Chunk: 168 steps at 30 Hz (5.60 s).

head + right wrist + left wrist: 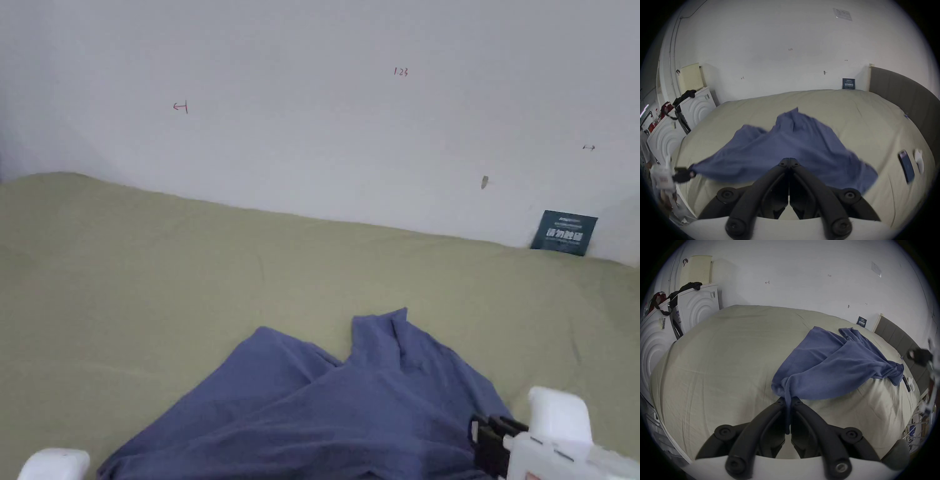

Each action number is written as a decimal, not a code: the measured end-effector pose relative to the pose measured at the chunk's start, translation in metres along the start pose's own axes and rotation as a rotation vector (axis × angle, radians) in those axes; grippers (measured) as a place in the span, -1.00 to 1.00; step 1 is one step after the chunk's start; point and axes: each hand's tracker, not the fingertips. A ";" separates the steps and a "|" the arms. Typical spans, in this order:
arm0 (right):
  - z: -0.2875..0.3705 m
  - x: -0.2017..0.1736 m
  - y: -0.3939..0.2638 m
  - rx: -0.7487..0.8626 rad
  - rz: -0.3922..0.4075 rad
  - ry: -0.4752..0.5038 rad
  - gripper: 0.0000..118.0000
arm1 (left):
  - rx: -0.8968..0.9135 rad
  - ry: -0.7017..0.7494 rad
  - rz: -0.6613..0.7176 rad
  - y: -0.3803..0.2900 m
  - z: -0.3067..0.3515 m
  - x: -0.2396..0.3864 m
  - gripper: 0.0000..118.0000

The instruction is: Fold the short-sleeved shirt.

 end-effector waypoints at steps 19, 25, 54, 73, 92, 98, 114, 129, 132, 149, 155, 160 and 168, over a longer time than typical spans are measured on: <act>-0.331 0.048 0.123 -0.556 0.496 0.232 -0.29 | -0.093 0.007 0.023 -0.020 -0.032 0.002 -0.93; -0.277 0.043 0.115 -0.241 0.435 0.236 -0.96 | -0.078 -0.023 0.059 -0.011 -0.030 -0.003 -0.93; -0.020 0.010 0.397 0.453 0.359 0.011 -0.96 | 0.352 -0.020 -0.291 0.397 0.013 0.010 -0.93; -0.024 -0.008 0.511 0.692 0.319 -0.173 -0.96 | 0.536 0.163 -0.254 0.549 0.017 0.020 -0.93; 0.014 -0.004 0.360 0.568 0.378 -0.003 -0.96 | 0.433 0.045 -0.352 0.431 -0.003 -0.006 -0.93; 0.063 0.006 0.307 0.513 0.371 0.040 -0.96 | 0.392 -0.025 -0.374 0.360 0.037 -0.014 -0.93; 0.125 0.032 0.086 0.230 0.213 0.103 -0.96 | 0.145 -0.178 -0.281 0.147 0.075 -0.037 -0.93; 0.152 0.041 -0.051 -0.011 0.030 0.068 -0.96 | -0.116 -0.264 -0.285 0.016 0.069 -0.056 -0.93; 0.153 0.045 -0.067 -0.104 0.019 -0.011 -0.95 | -0.159 -0.239 -0.288 0.001 0.069 -0.058 -0.89; 0.190 0.059 -0.084 -0.097 -0.132 -0.144 0.49 | 0.013 -0.230 -0.100 -0.010 0.129 -0.029 0.44; 0.205 -0.001 -0.083 0.004 -0.096 -0.094 0.04 | 0.127 -0.210 -0.117 0.002 0.159 0.044 0.32; 0.203 -0.044 -0.114 -0.039 0.019 -0.074 -0.98 | 0.106 -0.067 -0.145 -0.028 0.160 0.080 -1.00; 0.199 -0.070 -0.168 -0.121 0.033 -0.044 -0.98 | 0.037 -0.028 -0.093 -0.093 0.162 0.091 -1.00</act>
